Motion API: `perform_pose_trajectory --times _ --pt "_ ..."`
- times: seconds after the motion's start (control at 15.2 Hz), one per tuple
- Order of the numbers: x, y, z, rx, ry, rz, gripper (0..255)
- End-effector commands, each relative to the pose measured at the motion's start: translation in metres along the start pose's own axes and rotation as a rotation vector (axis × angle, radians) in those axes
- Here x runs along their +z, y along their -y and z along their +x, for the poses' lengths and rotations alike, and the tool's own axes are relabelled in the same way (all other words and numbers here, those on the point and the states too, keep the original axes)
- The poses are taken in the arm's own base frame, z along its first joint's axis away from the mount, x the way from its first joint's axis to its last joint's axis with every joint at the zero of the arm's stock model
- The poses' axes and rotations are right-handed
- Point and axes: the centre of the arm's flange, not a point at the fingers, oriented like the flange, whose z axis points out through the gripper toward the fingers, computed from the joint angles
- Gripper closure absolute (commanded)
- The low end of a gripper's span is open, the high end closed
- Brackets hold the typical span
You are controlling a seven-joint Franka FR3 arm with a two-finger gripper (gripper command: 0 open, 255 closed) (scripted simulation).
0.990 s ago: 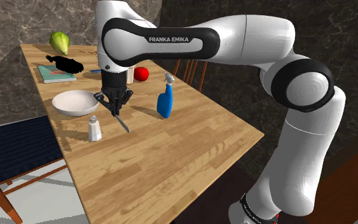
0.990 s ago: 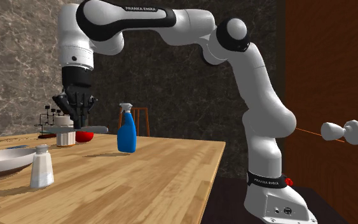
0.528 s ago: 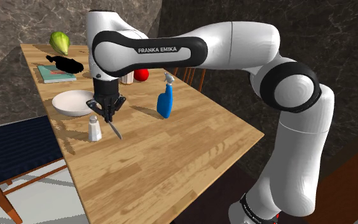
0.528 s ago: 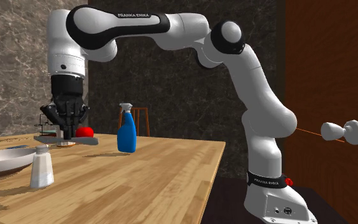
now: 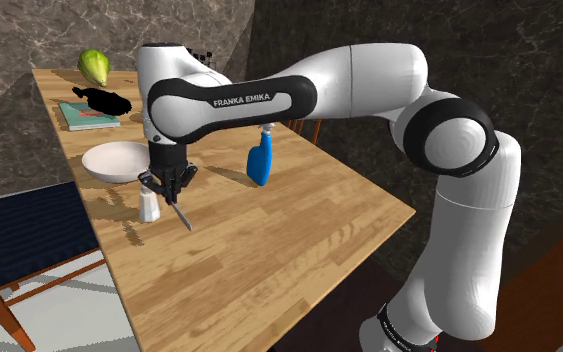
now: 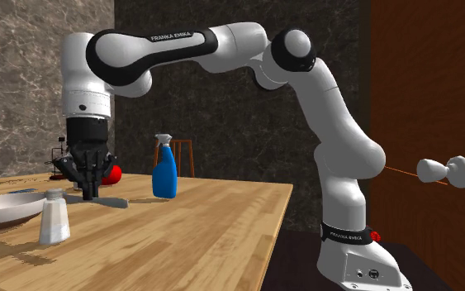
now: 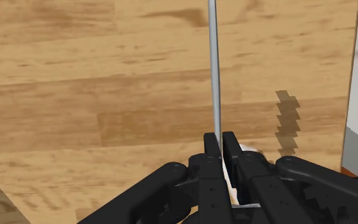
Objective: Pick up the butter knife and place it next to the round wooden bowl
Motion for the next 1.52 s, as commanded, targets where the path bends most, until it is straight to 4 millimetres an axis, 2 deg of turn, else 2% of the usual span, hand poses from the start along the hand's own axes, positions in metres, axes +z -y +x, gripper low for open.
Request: perform_pose_trajectory --times 0.0,0.53,0.99,1.06,1.39,1.45 --pt "0.012 0.001 0.0 0.0 0.0 0.0 255" --pt "0.053 0.001 0.002 0.0 0.0 0.0 255" --pt "0.053 0.001 0.002 0.0 0.0 0.0 255" --pt "0.053 0.001 0.002 0.0 0.0 0.0 0" --pt "0.053 0.001 0.002 0.0 0.0 0.0 0" --pt "0.039 0.001 0.002 0.0 0.0 0.0 0"
